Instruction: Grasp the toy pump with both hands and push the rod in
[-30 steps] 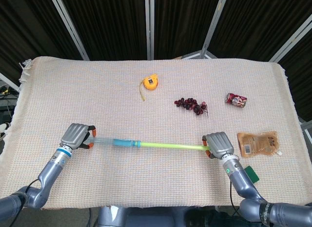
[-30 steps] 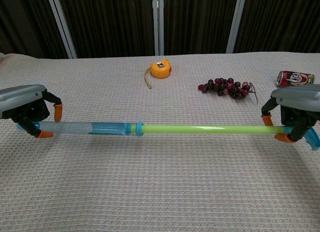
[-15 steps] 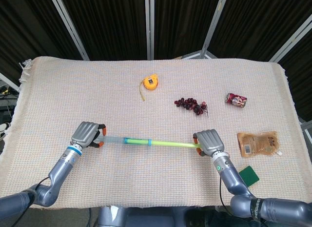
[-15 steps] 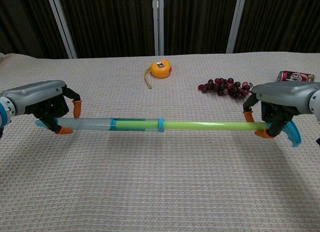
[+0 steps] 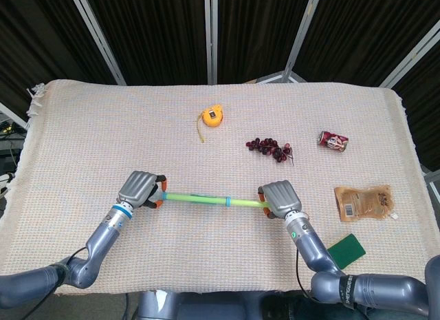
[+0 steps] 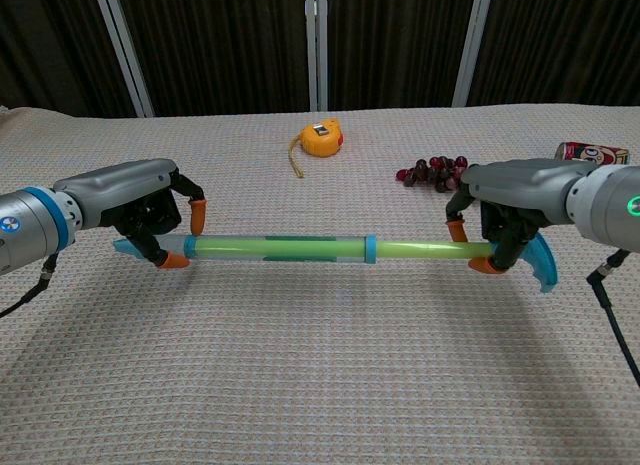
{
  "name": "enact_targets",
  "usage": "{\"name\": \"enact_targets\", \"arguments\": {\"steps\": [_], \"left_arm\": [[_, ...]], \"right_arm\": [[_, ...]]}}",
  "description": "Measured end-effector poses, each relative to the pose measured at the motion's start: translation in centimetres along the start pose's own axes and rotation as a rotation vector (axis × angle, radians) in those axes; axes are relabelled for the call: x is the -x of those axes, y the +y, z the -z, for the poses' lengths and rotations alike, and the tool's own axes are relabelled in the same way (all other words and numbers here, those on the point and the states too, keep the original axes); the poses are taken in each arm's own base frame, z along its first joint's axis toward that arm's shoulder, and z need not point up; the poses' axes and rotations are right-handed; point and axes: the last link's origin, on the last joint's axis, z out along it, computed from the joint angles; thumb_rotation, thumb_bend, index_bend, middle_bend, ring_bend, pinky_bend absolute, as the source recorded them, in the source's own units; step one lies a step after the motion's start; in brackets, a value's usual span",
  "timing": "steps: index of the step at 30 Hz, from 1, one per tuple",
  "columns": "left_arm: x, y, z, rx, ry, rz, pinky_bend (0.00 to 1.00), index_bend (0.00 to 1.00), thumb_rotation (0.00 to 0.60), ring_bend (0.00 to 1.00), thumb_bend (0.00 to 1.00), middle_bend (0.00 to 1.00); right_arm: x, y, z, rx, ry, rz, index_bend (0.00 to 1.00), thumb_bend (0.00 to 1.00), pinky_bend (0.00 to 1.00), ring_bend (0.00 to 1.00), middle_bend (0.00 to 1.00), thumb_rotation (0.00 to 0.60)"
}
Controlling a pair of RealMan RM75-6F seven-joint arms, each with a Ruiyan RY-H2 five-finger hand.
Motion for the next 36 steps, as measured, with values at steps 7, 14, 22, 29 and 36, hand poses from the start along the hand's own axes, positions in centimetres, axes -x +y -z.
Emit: {"name": "enact_targets", "arguments": {"steps": [7, 14, 22, 29, 36], "left_arm": [[0.0, 0.7, -0.3, 0.009, 0.007, 0.017, 1.00, 0.78, 0.600, 0.86, 0.44, 0.91], [0.2, 1.0, -0.3, 0.015, 0.006, 0.036, 1.00, 0.78, 0.600, 0.86, 0.44, 0.91], [0.4, 1.4, -0.5, 0.021, -0.001, 0.057, 1.00, 0.77, 0.600, 0.86, 0.44, 0.91], [0.4, 0.7, -0.4, -0.002, 0.000, 0.039, 1.00, 0.25, 0.600, 0.86, 0.40, 0.91], [0.3, -0.8, 0.1, -0.069, -0.022, 0.029, 1.00, 0.00, 0.600, 0.86, 0.31, 0.87]], "right_arm": [[0.2, -1.2, -0.4, -0.014, 0.000, -0.003, 0.68, 0.51, 1.00, 1.00, 1.00, 0.600], [0.3, -2.2, -0.7, -0.023, -0.001, -0.007, 0.68, 0.51, 1.00, 1.00, 1.00, 0.600], [0.3, -2.8, -1.0, -0.025, 0.002, -0.007, 0.67, 0.51, 1.00, 1.00, 1.00, 0.600], [0.3, -2.5, -0.9, -0.025, 0.017, 0.002, 0.07, 0.06, 1.00, 1.00, 1.00, 0.600], [0.0, -1.5, -0.6, -0.018, 0.045, 0.019, 0.00, 0.00, 1.00, 1.00, 0.99, 0.600]]}}
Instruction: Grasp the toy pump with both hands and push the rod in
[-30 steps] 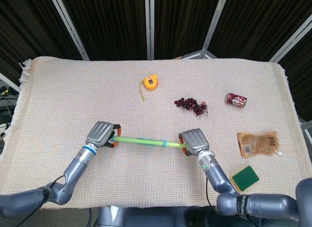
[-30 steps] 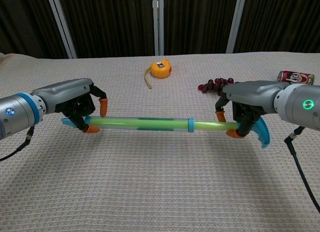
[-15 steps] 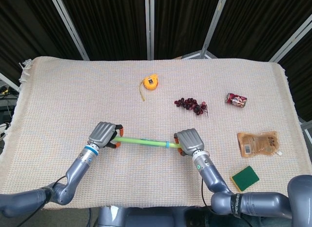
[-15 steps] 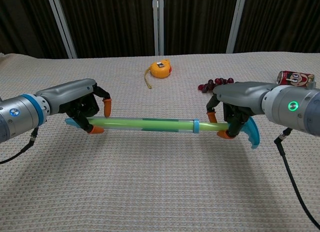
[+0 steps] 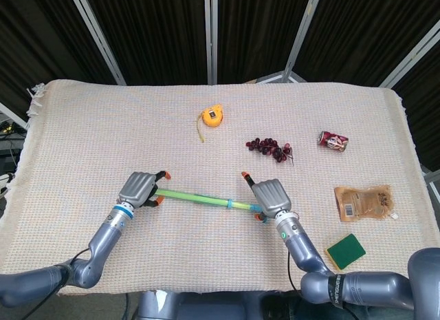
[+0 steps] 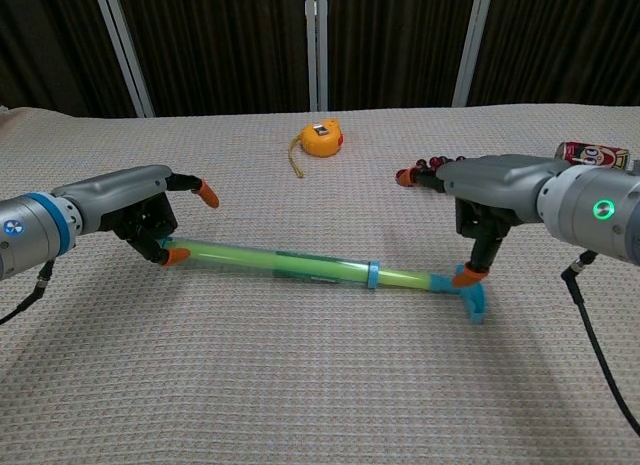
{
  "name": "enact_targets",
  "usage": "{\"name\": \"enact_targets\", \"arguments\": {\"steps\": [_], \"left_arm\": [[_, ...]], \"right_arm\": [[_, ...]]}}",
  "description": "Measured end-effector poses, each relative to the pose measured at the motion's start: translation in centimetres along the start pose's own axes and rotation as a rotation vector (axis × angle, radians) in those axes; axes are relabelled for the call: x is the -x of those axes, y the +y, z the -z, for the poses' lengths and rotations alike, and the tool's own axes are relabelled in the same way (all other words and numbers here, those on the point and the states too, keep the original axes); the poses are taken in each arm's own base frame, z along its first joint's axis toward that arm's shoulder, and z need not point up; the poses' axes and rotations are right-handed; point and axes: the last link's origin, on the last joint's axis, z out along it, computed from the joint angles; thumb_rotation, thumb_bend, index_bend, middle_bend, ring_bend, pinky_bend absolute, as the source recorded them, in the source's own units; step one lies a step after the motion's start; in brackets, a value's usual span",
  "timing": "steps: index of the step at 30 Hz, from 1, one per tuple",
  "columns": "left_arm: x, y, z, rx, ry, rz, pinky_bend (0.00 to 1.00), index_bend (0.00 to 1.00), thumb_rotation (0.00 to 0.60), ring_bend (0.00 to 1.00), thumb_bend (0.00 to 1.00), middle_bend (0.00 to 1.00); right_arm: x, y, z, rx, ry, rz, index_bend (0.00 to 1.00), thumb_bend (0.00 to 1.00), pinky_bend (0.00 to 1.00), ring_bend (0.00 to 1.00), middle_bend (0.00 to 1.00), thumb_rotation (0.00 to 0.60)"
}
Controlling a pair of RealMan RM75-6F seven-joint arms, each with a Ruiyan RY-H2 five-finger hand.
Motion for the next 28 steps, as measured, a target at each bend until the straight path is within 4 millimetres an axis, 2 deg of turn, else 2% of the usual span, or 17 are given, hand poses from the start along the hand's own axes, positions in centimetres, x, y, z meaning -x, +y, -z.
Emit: {"name": "enact_targets", "arguments": {"steps": [5, 8, 10, 12, 13, 15, 17, 18, 20, 22, 23, 25, 28], "left_arm": [[-0.8, -1.0, 0.9, -0.014, 0.040, -0.016, 1.00, 0.00, 0.600, 0.84, 0.30, 0.81], [-1.8, -1.9, 1.8, -0.019, 0.089, -0.010, 0.98, 0.00, 0.600, 0.78, 0.20, 0.72], [-2.9, -2.6, 2.8, -0.018, 0.133, -0.007, 0.90, 0.00, 0.600, 0.70, 0.11, 0.61], [-3.8, -3.2, 3.8, -0.018, 0.173, -0.007, 0.68, 0.00, 0.600, 0.53, 0.02, 0.39], [-4.4, -3.6, 4.5, -0.020, 0.199, -0.009, 0.59, 0.00, 0.600, 0.45, 0.01, 0.29], [-5.2, -4.3, 5.8, -0.028, 0.239, -0.016, 0.31, 0.00, 0.600, 0.18, 0.00, 0.06], [-6.0, -5.4, 7.9, -0.058, 0.285, -0.031, 0.11, 0.00, 0.600, 0.03, 0.00, 0.00], [-6.3, -5.9, 9.0, -0.074, 0.304, -0.040, 0.03, 0.00, 0.600, 0.00, 0.00, 0.00], [-6.8, -6.5, 11.9, -0.114, 0.344, -0.057, 0.00, 0.00, 0.600, 0.00, 0.00, 0.00], [-7.1, -7.0, 14.9, -0.158, 0.372, -0.065, 0.00, 0.00, 0.600, 0.00, 0.00, 0.00], [-7.1, -7.2, 16.2, -0.175, 0.380, -0.069, 0.00, 0.00, 0.600, 0.00, 0.00, 0.00], [-7.1, -7.6, 18.7, -0.203, 0.385, -0.082, 0.00, 0.00, 0.600, 0.00, 0.00, 0.00], [-6.8, -7.9, 20.7, -0.217, 0.381, -0.092, 0.00, 0.00, 0.600, 0.00, 0.00, 0.00]], "right_arm": [[-0.3, 1.4, 0.7, 0.010, 0.026, 0.015, 0.00, 0.00, 1.00, 1.00, 0.98, 0.600], [-0.8, 2.8, 1.5, 0.021, 0.049, 0.017, 0.00, 0.00, 1.00, 1.00, 0.95, 0.600], [-1.3, 3.6, 2.3, 0.023, 0.073, 0.008, 0.00, 0.00, 1.00, 0.97, 0.89, 0.600], [-1.8, 4.4, 3.0, 0.021, 0.100, 0.002, 0.00, 0.00, 0.99, 0.90, 0.80, 0.600], [-2.1, 4.9, 3.5, 0.021, 0.122, 0.001, 0.00, 0.00, 0.95, 0.85, 0.74, 0.600], [-2.7, 5.9, 4.5, 0.017, 0.162, 0.000, 0.00, 0.00, 0.80, 0.73, 0.60, 0.600], [-3.4, 7.5, 6.0, 0.018, 0.228, 0.004, 0.00, 0.00, 0.55, 0.54, 0.42, 0.600], [-3.7, 8.2, 6.7, 0.016, 0.261, 0.005, 0.00, 0.00, 0.45, 0.47, 0.36, 0.600], [-4.2, 9.8, 8.6, 0.009, 0.340, 0.003, 0.00, 0.00, 0.17, 0.23, 0.17, 0.600], [-4.5, 11.6, 10.8, 0.011, 0.412, -0.003, 0.00, 0.00, 0.03, 0.07, 0.05, 0.600], [-4.4, 12.5, 11.8, 0.022, 0.438, -0.001, 0.00, 0.00, 0.00, 0.02, 0.01, 0.600], [-4.3, 14.1, 13.8, 0.056, 0.482, 0.015, 0.00, 0.00, 0.00, 0.00, 0.00, 0.600], [-4.0, 15.6, 15.7, 0.094, 0.506, 0.090, 0.00, 0.00, 0.00, 0.00, 0.00, 0.600]]}}
